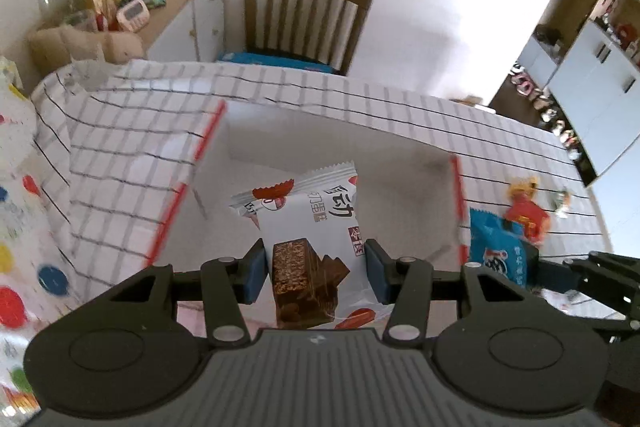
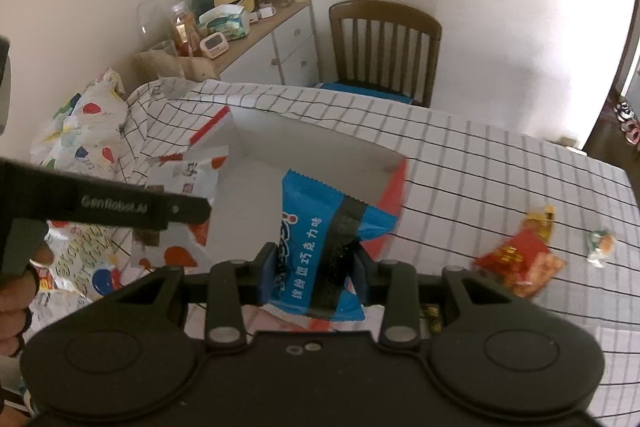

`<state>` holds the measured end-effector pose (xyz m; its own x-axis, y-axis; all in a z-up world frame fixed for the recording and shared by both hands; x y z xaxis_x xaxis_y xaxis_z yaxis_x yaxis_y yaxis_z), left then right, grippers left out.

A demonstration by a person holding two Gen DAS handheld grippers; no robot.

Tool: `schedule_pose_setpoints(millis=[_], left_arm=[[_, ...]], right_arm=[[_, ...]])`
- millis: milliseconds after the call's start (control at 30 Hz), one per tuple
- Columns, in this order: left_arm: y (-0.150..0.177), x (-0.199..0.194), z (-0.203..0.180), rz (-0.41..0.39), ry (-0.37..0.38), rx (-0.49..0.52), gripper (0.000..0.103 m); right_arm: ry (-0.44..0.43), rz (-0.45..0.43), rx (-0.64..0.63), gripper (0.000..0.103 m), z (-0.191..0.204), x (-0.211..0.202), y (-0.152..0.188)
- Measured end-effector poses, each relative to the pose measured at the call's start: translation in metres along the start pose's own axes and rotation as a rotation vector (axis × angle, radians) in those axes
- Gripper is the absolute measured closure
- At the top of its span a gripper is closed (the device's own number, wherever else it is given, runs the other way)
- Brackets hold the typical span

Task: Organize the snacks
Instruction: 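Carry both packets over the red box and open both grippers inside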

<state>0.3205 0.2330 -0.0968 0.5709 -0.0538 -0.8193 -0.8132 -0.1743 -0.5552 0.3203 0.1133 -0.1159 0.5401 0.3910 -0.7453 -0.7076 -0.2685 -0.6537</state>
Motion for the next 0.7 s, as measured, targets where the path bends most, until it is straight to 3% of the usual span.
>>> schedule_pose_setpoints(millis=[267, 700], left_arm=[[-0.011, 0.035, 0.045, 0.003, -0.037, -0.002, 0.053], [0.008, 0.1, 0.045, 0.132, -0.063, 0.161, 0.053]], right_arm=[[0.042, 0.039, -0.004, 0.066, 0.024, 0.057, -0.006], [0.049, 0.149, -0.016, 0.066, 0.043, 0.127, 0.011]])
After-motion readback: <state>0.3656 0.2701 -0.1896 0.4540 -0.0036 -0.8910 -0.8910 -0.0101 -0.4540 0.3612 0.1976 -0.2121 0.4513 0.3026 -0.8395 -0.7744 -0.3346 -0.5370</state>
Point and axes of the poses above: each gripper's, at about its wrist camera, not at the fingertips, and x roughly the way its jaws point, z to its left, y to its underside, the point moved 10 cm from there along x, roughly the way its jaws point, and after that the axes turned 1 degree about -z, right-handed, at the moved point
